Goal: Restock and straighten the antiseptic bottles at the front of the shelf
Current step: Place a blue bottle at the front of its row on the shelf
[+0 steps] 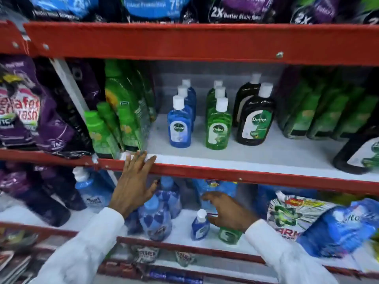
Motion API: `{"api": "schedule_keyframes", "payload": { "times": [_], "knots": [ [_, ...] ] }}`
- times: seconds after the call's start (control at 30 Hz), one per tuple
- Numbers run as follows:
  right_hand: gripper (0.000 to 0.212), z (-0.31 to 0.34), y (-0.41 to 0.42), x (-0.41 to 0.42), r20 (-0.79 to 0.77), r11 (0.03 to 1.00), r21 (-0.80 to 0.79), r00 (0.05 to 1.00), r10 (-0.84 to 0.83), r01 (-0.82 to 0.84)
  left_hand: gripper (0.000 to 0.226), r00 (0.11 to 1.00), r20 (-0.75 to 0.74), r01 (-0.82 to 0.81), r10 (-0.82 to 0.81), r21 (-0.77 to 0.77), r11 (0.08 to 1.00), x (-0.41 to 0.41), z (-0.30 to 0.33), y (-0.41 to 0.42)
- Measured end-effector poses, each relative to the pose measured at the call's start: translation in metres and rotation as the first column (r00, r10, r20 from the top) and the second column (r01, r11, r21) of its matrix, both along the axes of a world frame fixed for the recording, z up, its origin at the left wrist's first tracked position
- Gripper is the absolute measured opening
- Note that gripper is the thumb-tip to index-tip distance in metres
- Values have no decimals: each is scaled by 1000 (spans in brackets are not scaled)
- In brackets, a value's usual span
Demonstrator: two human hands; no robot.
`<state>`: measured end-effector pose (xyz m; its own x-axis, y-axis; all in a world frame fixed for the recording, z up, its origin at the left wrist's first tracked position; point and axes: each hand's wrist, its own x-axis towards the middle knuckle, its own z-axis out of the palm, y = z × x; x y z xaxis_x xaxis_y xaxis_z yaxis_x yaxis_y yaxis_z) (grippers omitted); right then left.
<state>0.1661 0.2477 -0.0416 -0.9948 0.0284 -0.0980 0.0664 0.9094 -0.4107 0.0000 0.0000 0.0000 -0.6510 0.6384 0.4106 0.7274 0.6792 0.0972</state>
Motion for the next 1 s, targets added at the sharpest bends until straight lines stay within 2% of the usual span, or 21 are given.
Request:
{"api": "schedule_keyframes", "payload": {
  "times": [0.1, 0.2, 0.43, 0.53, 0.6, 0.8, 0.87, 1.0],
  "knots": [
    [39, -30, -3, -12, 91, 999, -17, 995, 33, -32, 85, 1000, 28, -13, 13, -2, 1000, 1, 0, 0],
    [43, -50, -1, -25, 153, 997, -68, 987, 50, -40, 94, 998, 63, -21, 22, -21, 1000, 5, 1, 4],
    [35, -39, -3, -28, 47, 986, -159, 997, 59, -51, 100, 996, 88, -5, 5, 2, 1000, 2, 0, 1],
    [42, 1, -8, -25, -54, 972, -233, 998, 22, -34, 100, 996, 85, 0, -2, 25, 1000, 1, -1, 0],
    [47, 41, -13, -23, -175, 964, -263, 985, 1, -48, 99, 997, 81, 6, -8, 27, 1000, 2, 0, 1],
    [46, 170, -30, -20, -508, 928, -367, 849, -143, -64, 98, 997, 71, 30, -33, 50, 998, 1, -2, -1],
    [43, 195, -30, -30, -565, 932, -358, 806, -174, -50, 96, 998, 64, 25, -28, 56, 998, 0, -4, -1],
    [38, 214, -31, -64, -592, 955, -295, 789, -164, -23, 95, 998, 59, 22, -26, 57, 998, 1, -4, -2]
  ]
}}
